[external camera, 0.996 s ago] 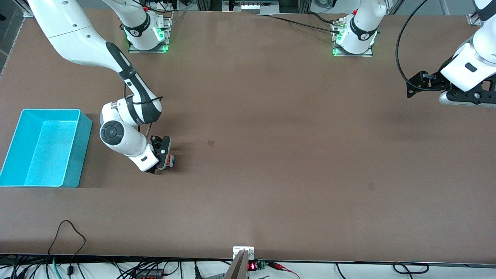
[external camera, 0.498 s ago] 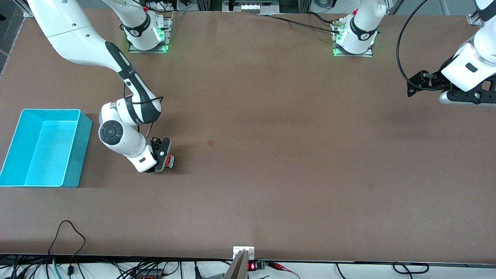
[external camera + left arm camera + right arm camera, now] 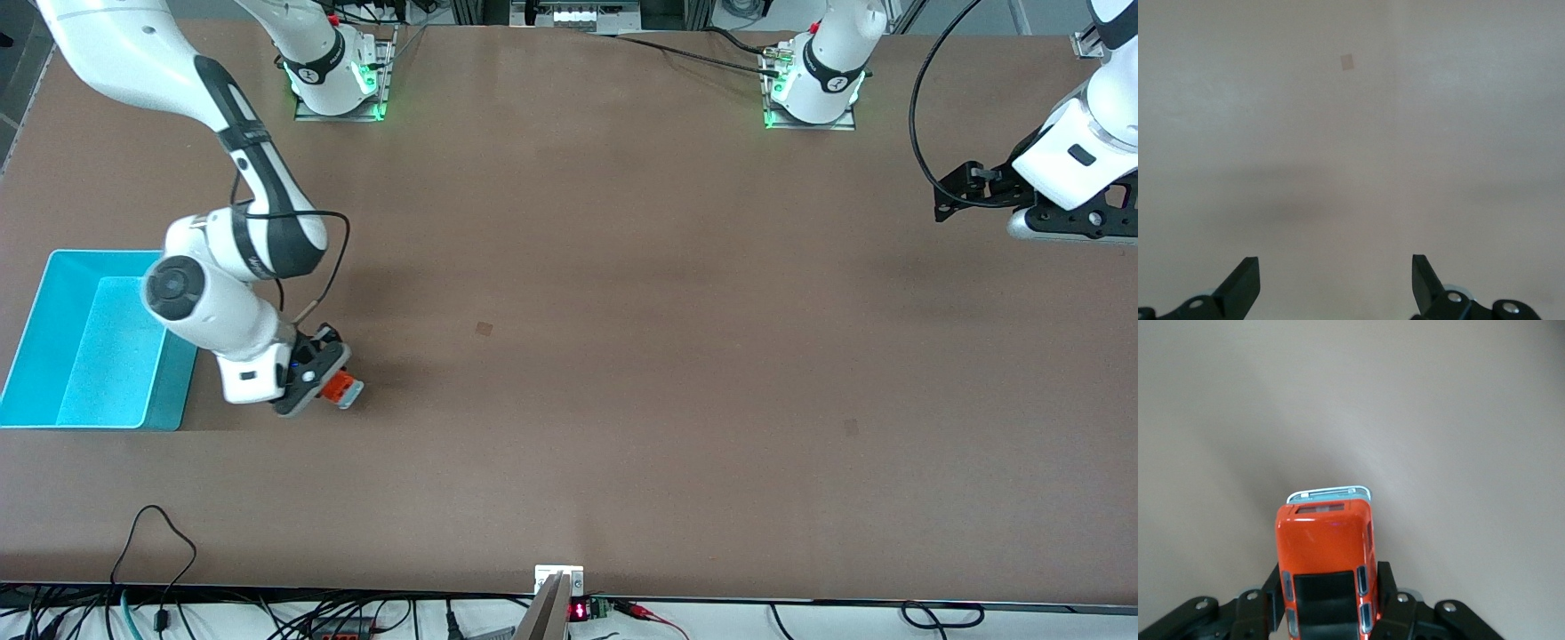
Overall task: Wind up bus and store in blue box
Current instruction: 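Lift the bus with the right gripper and carry it over the box, then lower the bus into the blue box and open the right gripper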
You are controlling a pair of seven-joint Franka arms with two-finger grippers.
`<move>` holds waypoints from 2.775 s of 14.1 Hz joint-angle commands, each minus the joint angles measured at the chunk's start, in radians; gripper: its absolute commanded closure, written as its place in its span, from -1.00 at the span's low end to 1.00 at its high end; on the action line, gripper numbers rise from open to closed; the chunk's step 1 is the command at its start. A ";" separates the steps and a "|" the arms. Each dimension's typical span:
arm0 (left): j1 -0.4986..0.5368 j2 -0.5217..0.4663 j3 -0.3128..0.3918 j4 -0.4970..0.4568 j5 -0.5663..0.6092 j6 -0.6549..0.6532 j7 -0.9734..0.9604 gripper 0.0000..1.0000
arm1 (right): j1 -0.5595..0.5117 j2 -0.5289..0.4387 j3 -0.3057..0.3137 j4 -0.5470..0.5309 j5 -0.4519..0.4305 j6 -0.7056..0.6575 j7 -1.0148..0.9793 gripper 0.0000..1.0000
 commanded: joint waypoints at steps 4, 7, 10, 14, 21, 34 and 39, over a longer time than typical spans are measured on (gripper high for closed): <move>0.008 0.006 0.003 0.021 0.006 -0.039 0.017 -1.00 | -0.111 -0.053 -0.139 -0.008 0.021 -0.063 0.092 1.00; 0.008 0.007 0.003 0.022 0.000 -0.042 0.017 -1.00 | -0.152 -0.064 -0.203 0.021 0.035 -0.074 0.087 1.00; 0.008 0.015 0.003 0.038 0.000 -0.044 0.019 -1.00 | -0.202 -0.062 -0.245 0.017 0.121 -0.074 0.029 1.00; 0.008 0.015 0.003 0.039 0.000 -0.044 0.019 -1.00 | -0.203 -0.033 -0.336 0.003 0.139 -0.069 0.043 1.00; 0.014 0.017 0.003 0.039 0.000 -0.044 0.017 -1.00 | -0.241 0.085 -0.358 0.003 0.231 -0.016 0.058 1.00; 0.013 0.017 0.001 0.039 0.000 -0.044 0.017 -1.00 | -0.261 0.149 -0.379 0.001 0.262 -0.005 0.048 -0.99; 0.013 0.017 0.001 0.039 0.000 -0.044 0.017 -1.00 | -0.258 0.128 -0.379 0.011 0.261 -0.011 0.049 -1.00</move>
